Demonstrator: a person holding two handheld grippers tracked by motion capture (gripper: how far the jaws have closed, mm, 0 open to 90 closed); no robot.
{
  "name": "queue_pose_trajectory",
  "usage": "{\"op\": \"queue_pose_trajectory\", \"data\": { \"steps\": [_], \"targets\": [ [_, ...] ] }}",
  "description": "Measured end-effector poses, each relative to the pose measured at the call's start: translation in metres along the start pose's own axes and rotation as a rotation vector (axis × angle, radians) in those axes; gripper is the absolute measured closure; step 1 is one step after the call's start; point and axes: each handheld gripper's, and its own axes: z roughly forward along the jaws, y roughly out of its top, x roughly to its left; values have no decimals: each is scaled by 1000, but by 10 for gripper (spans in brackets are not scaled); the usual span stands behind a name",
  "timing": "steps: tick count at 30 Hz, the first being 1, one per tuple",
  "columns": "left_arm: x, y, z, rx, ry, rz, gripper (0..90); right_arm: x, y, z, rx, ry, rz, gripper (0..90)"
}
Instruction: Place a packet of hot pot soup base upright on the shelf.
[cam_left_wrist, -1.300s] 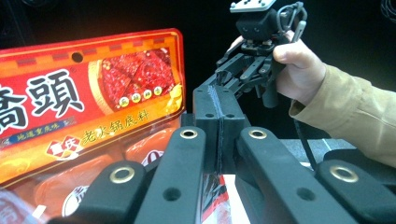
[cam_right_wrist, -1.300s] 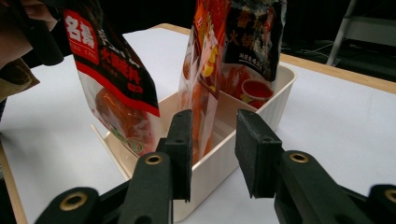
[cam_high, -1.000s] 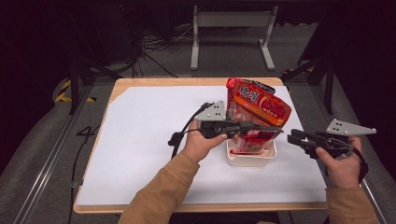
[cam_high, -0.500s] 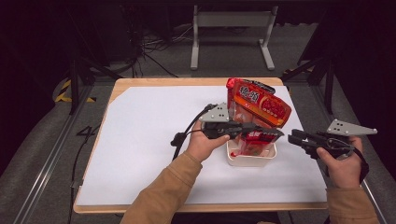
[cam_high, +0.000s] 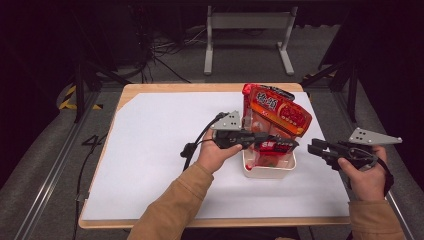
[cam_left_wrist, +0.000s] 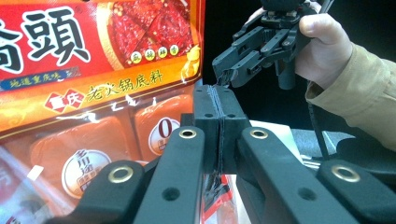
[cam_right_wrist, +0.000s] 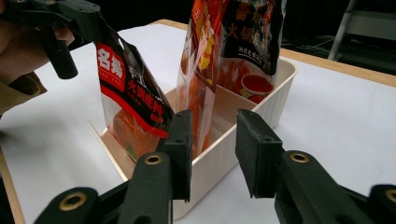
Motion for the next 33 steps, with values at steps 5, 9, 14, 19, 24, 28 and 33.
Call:
{"op": "queue_pose_trajectory", "data": {
  "steps": [5,9,14,19,24,28,33],
  "targets": [
    [2,-4,-2,48,36,-15,888,0,0,1,4,1,-1,666],
    [5,-6,-6,20,43,-48,771,0,0,2,4,1,1,664],
    [7,-6,-11,10,32,-63,717,0,0,4,9,2,0,661],
    [5,-6,-14,-3,31,-90,600,0,0,6,9,3,-1,653],
    [5,-4,-17,-12,54,-120,426,1,-1,5,12,0,2,636],
    [4,-2,-22,-15,60,-136,329,0,0,4,3,-8,9,608],
    [-1,2,-35,-3,84,-143,271,0,-1,6,-15,-13,38,472]
  ]
}}
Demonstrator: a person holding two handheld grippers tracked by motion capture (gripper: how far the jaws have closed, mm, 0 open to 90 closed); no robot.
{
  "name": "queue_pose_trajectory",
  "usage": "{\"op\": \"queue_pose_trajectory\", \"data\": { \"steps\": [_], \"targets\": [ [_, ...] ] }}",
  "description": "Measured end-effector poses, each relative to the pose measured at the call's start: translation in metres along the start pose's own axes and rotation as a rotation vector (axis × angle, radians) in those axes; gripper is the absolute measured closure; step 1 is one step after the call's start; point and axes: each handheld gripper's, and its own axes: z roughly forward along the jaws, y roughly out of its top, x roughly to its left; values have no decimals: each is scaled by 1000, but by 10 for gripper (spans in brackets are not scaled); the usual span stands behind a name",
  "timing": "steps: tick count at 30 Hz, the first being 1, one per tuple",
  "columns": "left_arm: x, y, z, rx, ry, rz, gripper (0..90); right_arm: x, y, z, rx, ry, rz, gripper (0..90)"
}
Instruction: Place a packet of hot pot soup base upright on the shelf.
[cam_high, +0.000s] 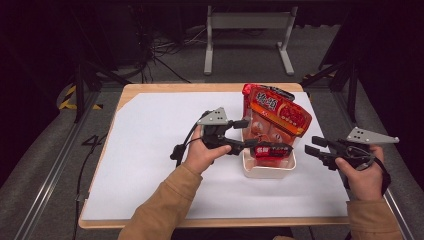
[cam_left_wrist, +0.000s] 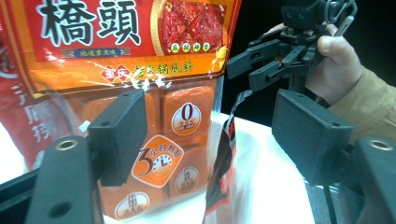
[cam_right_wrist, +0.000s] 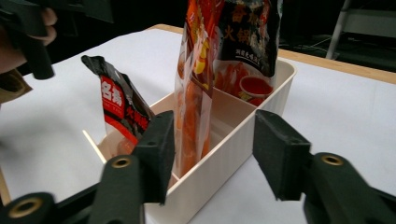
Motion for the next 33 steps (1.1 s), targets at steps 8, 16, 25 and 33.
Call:
{"op": "queue_pose_trajectory", "data": {
  "steps": [8,16,25,33],
  "targets": [
    [-4,4,-28,31,95,31,235,-2,0,3,-6,-17,5,423],
    [-10,3,-56,59,157,48,224,-3,-1,7,2,-20,-3,419],
    [-13,1,-91,71,218,44,202,-4,-2,8,6,-25,-1,411],
    [-9,-12,-124,104,285,41,165,-4,-4,12,2,-35,-2,349]
  ]
}}
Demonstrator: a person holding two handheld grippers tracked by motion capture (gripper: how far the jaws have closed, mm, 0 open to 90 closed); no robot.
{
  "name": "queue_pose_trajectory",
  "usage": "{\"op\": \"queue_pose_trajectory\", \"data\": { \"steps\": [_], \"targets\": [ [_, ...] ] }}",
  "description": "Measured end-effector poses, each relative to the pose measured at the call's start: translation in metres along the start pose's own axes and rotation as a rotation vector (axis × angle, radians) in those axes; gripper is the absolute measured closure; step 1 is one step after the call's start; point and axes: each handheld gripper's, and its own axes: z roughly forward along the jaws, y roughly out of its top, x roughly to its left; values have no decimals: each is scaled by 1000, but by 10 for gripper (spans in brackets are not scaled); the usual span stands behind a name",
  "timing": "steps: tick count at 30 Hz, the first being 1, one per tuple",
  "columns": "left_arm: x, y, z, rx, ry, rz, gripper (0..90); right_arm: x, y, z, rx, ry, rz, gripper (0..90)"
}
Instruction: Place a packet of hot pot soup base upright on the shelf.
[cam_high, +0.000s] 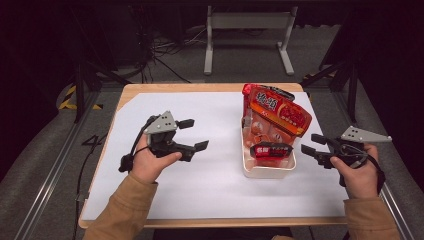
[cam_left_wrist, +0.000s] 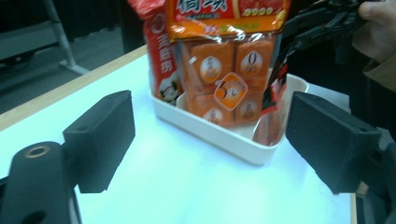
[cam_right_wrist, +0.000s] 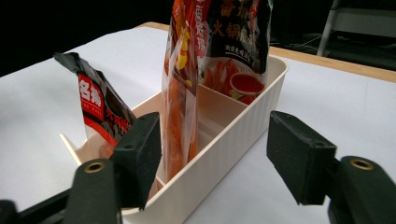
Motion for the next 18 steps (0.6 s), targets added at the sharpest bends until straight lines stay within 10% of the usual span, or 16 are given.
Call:
{"op": "queue_pose_trajectory", "data": {
  "steps": [18],
  "targets": [
    [23,-56,-32,72,131,-65,99,-6,-8,8,-34,-19,-32,272]
  ]
}}
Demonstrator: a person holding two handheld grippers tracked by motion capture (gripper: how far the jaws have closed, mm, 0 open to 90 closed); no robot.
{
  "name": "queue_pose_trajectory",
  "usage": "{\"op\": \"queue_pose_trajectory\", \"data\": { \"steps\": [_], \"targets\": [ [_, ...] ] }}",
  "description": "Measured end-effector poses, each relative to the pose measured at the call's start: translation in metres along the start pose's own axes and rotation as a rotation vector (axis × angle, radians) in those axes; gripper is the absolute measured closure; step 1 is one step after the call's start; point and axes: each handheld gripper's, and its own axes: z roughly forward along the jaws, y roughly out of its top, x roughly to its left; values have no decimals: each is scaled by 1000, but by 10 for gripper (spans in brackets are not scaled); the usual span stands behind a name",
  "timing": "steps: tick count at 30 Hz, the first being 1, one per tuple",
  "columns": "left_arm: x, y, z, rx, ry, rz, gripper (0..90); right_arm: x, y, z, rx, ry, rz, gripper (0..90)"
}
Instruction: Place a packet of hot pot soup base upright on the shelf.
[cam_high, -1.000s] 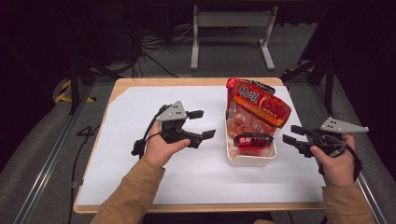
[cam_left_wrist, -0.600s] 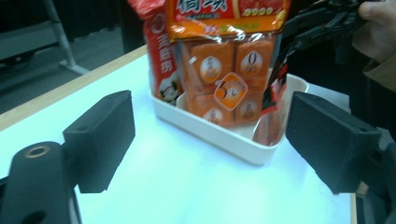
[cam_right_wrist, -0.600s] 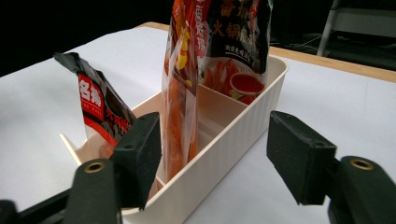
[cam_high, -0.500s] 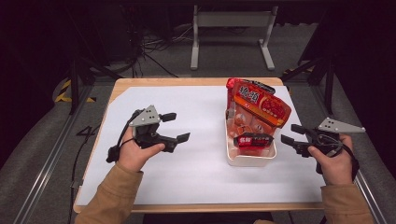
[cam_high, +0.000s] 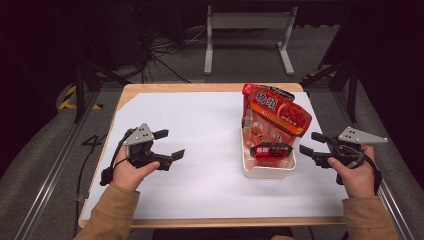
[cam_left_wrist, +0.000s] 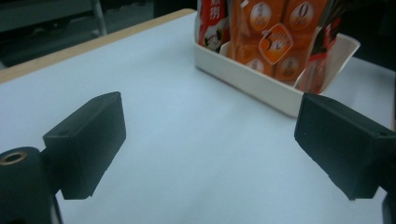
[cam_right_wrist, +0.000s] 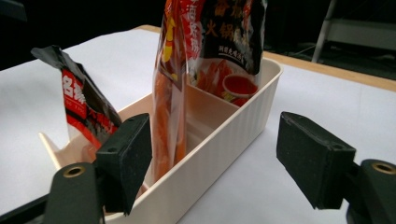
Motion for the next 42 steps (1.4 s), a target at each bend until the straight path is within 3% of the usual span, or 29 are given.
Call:
{"op": "queue_pose_trajectory", "data": {
  "steps": [8,16,22,28,36,42],
  "targets": [
    [14,-23,4,19,49,-28,98,-4,-10,7,-24,-12,-5,265],
    [14,-39,10,53,77,-32,94,-8,-18,11,-19,-16,1,260],
    [15,-49,9,47,98,-41,98,-10,-25,15,-18,-19,-3,258],
    [17,-66,14,58,97,-114,110,-10,-31,21,-4,-18,-3,255],
    [18,-70,12,45,139,-98,109,-10,-33,23,6,-21,-2,254],
    [17,-71,9,40,144,-87,108,-11,-34,25,24,-22,-4,253]
  ]
}}
